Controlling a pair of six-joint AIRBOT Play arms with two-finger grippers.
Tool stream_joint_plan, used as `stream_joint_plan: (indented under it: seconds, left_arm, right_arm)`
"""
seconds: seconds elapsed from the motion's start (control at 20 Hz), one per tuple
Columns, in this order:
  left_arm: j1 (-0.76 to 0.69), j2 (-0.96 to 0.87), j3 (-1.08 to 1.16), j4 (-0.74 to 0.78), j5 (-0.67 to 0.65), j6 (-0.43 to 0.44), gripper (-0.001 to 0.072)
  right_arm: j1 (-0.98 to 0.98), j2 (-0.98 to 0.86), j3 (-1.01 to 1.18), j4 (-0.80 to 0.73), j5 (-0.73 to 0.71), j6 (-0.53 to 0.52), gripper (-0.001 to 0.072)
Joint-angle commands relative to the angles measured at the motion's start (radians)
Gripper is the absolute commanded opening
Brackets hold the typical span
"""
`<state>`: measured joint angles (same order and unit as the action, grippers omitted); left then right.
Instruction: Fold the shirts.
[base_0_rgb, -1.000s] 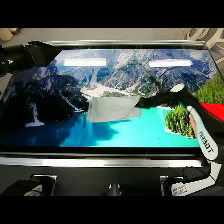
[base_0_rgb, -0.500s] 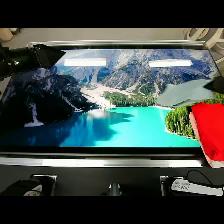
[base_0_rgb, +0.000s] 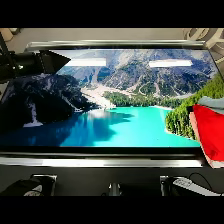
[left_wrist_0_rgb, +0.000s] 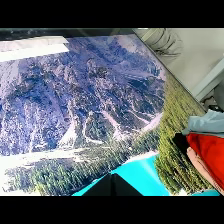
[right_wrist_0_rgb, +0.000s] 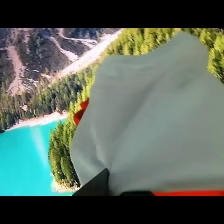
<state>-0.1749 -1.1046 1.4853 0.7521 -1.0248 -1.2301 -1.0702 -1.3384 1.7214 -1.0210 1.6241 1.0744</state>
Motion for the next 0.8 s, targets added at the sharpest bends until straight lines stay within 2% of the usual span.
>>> stream_joint_plan:
  seconds: [0.0, 0.15, 0.3, 0.5, 0.7, 0.75]
  left_arm:
    - [-0.016, 0.0, 0.0, 0.001, -0.003, 0.0, 0.0025]
    - [-0.02, 0.0, 0.0, 0.001, -0.003, 0.0, 0.0025]
    - [-0.02, 0.0, 0.0, 0.001, -0.003, 0.0, 0.0025]
    - [-0.02, 0.0, 0.0, 0.0, -0.003, 0.0, 0.0025]
    - [-0.02, 0.0, 0.0, 0.001, 0.003, 0.0, 0.0025]
    - [-0.02, 0.0, 0.0, 0.0, 0.014, 0.0, 0.0025]
  right_arm:
    - [-0.053, 0.021, -0.013, -0.169, 0.152, 0.021, 0.0015]
    - [-0.047, 0.021, -0.09, -0.219, 0.215, 0.009, 0.0015]
    - [-0.047, 0.031, -0.208, -0.333, 0.225, 0.002, 0.0015]
    - [-0.047, 0.034, -0.359, -0.46, 0.115, -0.026, 0.0015]
    - [-0.047, 0.034, -0.421, -0.464, -0.028, -0.027, 0.0016]
    - [-0.047, 0.033, -0.431, -0.465, -0.034, -0.027, 0.0077]
